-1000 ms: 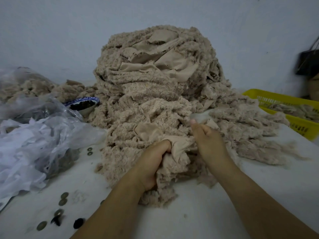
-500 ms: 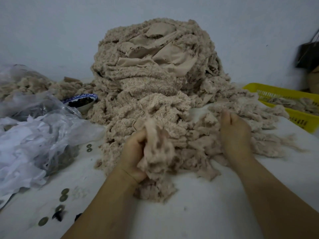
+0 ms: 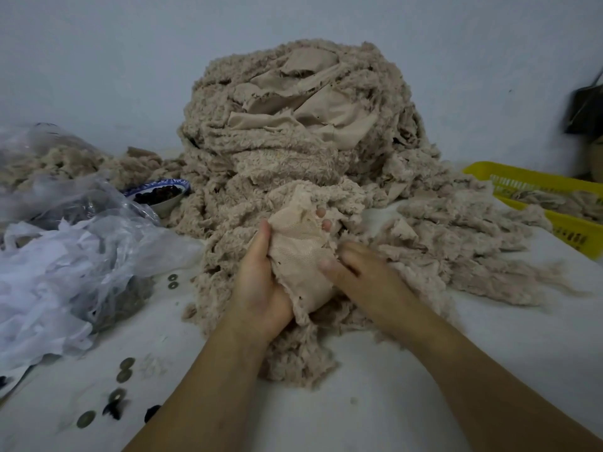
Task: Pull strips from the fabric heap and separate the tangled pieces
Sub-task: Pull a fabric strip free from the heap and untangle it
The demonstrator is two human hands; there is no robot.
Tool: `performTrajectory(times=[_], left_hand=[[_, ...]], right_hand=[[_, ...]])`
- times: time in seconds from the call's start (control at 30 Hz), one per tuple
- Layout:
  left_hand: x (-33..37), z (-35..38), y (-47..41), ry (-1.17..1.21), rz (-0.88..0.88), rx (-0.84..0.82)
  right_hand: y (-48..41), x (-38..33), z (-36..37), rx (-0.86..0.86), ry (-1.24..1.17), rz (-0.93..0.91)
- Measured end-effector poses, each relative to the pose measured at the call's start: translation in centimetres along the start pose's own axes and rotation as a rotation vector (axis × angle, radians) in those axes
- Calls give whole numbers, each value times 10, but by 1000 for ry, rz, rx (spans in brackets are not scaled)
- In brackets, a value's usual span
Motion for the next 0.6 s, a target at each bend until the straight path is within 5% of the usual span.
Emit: performTrajectory(times=[0.1,0.2,0.3,0.43,0.5,0.6], left_hand=[[4,-5,-1,5,20,19],[3,-8,0,-213,18,72],[21,3,9,-923,252,121],[8,29,10,-1769,462,-90],[17,37,11,-1874,634,-73],[42,35,20,-1648,736,79]], right_hand=[[3,3,15,-85,-31,38],[4,18,-1,60,-342,226],[3,40,-19,257,-857,399],[6,53,-35,424,-1046,433],[6,55,-41,454,-1065,427],[7,60,-45,466,-1059,423]])
Point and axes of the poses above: each hand's wrist, its own y-axis away from the middle knuckle, its own z-axis out of the palm, x = y × z, the point moved 10 cm from there along -y, towards the middle knuckle, and after that the axes turned 8 degrees about y, right-handed, at the moved point
